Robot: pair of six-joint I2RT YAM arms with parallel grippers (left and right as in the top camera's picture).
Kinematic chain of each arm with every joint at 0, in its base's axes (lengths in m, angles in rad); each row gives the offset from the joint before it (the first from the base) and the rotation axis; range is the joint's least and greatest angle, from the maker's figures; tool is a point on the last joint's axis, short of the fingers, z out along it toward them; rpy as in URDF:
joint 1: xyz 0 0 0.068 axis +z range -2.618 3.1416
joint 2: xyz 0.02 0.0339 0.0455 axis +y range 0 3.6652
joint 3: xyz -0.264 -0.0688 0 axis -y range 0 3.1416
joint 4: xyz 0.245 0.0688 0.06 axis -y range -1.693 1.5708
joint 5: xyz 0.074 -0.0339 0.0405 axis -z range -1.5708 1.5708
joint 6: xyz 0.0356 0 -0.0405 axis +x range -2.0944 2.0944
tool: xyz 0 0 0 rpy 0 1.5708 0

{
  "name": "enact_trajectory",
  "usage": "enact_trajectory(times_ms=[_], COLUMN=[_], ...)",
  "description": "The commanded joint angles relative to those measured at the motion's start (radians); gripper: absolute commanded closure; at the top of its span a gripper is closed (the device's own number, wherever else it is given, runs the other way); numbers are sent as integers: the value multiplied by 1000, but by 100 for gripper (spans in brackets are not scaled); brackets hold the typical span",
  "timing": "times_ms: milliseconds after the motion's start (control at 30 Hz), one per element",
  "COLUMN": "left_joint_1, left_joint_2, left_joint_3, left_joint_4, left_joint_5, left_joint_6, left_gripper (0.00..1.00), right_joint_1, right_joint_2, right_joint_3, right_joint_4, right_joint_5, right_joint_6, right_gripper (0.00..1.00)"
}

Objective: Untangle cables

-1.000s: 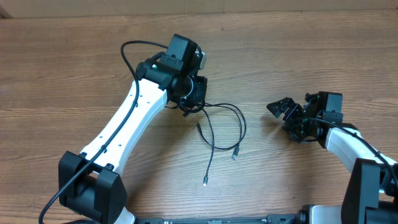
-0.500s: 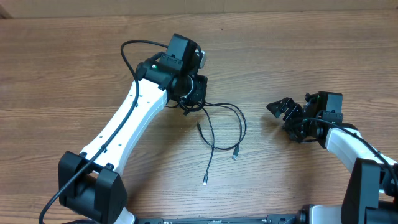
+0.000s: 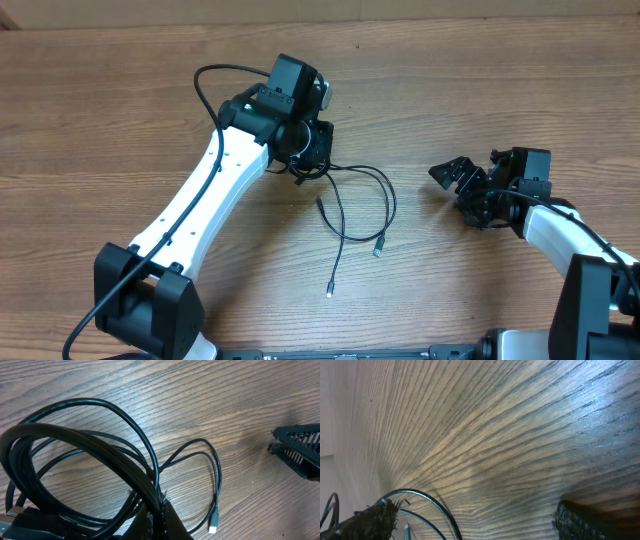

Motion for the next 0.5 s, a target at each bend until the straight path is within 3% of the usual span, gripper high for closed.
enact_trajectory(times_ms=[0,467], left_joint_1=[-4,-4], left_joint_2=[-24,-24], left_joint_3=[-9,-9], left_joint_4=[5,7], left_joint_5=[16,20], left_joint_6=[8,-130], left_gripper=[96,96], right_joint_1=[4,4], right_joint_2=[-14,-14], right_joint_3=[8,8], right_joint_4=[0,0], right_joint_5=[20,20], right_joint_6=[-8,-8], right_gripper=[0,0])
